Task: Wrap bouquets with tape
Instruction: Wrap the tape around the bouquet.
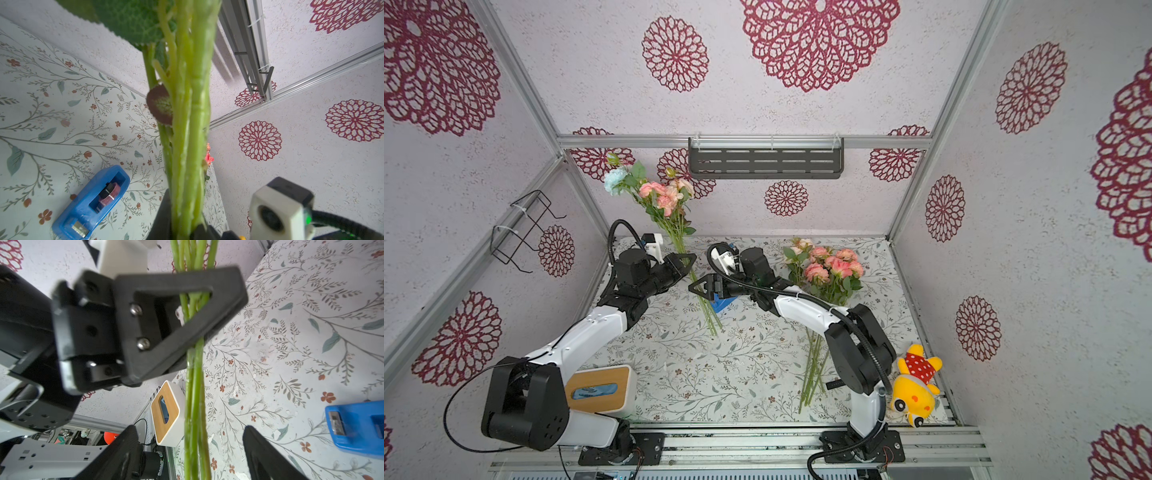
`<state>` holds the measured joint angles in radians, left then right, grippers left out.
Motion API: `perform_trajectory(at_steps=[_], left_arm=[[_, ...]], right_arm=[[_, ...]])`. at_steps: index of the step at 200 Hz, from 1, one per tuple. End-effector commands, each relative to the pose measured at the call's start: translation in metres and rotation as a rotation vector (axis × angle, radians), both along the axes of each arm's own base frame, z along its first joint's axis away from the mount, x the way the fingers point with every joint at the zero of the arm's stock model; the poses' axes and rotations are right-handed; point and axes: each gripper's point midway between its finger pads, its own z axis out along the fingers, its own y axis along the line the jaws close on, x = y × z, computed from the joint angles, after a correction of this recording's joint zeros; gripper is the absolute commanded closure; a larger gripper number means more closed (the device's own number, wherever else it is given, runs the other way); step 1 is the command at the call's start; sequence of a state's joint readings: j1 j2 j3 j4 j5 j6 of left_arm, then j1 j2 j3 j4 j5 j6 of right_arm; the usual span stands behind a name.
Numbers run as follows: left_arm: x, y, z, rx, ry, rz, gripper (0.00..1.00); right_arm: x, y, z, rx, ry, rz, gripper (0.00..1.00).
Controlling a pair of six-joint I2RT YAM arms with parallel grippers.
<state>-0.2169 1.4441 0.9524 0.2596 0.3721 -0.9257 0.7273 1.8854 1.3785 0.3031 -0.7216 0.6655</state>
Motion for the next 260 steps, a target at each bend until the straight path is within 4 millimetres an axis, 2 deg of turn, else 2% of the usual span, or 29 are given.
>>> perform_trajectory(at_steps=[1,31,45,62,72,95,118,170,214,260], left_arm=[[0.003,-0.002,0.028,-0.041,-0.101,0.003,1.0],[0.002,-0.001,0.03,-0.054,-0.103,0.009,1.0],[0.001,-0.001,0.03,-0.06,-0.106,0.008,1.0],[0.001,-0.001,0.026,-0.06,-0.1,0.014,1.0],[0.0,0.001,0.023,-0.055,-0.095,0.02,1.0],[-0.001,0.002,0.012,-0.038,-0.07,0.028,1.0],[-0.002,0.005,-0.005,0.003,-0.005,0.037,0.91],[-0.004,0.006,-0.051,0.105,0.172,0.018,0.8],[-0.003,-0.004,-0.058,0.09,0.176,-0.022,0.72],[0.001,-0.011,-0.068,0.094,0.207,-0.042,0.63]], right_arm=[[0.001,0.009,0.003,0.049,0.0,0.033,0.28],[0.003,0.011,0.002,0.056,0.0,0.027,0.53],[0.005,0.01,-0.001,0.046,-0.002,0.015,0.68],[0.008,0.006,-0.007,0.009,-0.01,-0.021,0.93],[0.011,0.003,-0.011,-0.02,-0.024,-0.046,0.99],[0.018,-0.004,-0.022,-0.159,-0.086,-0.115,1.0],[0.022,-0.012,-0.028,-0.305,-0.168,-0.18,1.0],[0.023,-0.014,-0.025,-0.408,-0.248,-0.216,1.0],[0.023,-0.014,-0.025,-0.44,-0.275,-0.217,1.0],[0.018,-0.005,-0.029,-0.498,-0.316,-0.187,1.0]])
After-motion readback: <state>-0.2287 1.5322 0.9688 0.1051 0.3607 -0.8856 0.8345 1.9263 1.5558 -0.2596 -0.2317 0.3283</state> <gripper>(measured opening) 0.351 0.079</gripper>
